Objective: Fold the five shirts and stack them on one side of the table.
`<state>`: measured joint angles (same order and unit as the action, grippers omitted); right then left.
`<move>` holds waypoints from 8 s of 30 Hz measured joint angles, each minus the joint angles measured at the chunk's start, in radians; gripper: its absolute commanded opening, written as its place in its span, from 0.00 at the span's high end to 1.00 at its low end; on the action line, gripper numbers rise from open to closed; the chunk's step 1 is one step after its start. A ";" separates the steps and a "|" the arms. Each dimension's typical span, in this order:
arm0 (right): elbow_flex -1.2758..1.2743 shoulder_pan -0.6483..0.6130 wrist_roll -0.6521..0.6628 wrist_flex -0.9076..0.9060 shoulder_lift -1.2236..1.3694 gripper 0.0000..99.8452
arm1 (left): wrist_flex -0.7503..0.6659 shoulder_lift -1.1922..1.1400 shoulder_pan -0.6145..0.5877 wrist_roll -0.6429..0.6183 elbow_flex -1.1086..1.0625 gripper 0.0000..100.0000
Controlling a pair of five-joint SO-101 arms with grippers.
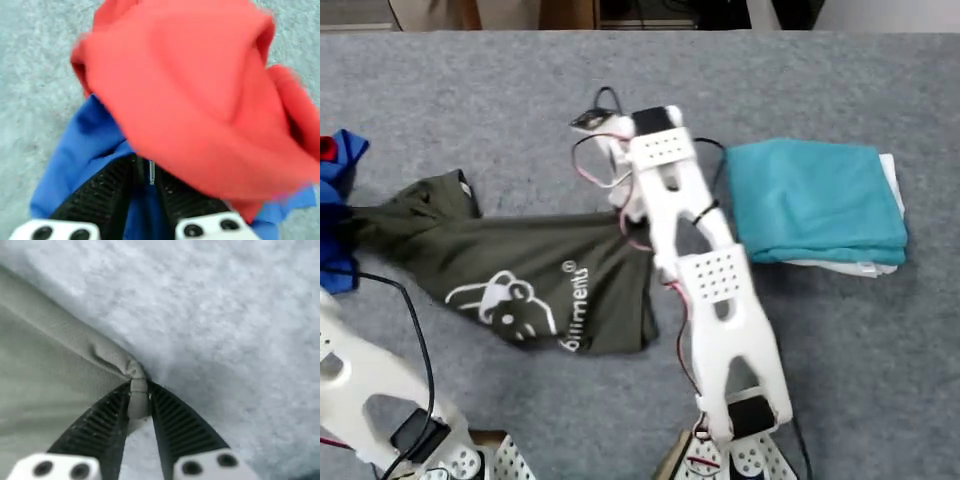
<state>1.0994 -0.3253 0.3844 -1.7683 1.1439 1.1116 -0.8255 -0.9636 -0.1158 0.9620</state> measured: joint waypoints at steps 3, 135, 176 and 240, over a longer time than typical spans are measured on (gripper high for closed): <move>-0.124 0.089 0.049 0.000 -0.083 0.99 | 0.112 0.000 -0.006 0.000 0.100 0.98; -0.914 0.671 0.124 0.404 -1.341 0.80 | 0.437 0.796 1.741 -0.061 -1.387 0.81; -0.914 0.694 0.124 0.404 -1.341 0.80 | 0.511 0.641 1.718 -0.032 -1.254 0.98; -0.195 -0.256 -0.178 0.002 -0.133 1.00 | 0.614 1.352 0.331 0.256 -1.100 0.98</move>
<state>0.9045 -0.5815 0.2064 -1.7668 1.0104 1.7254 0.5263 -0.6322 0.1404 -0.1381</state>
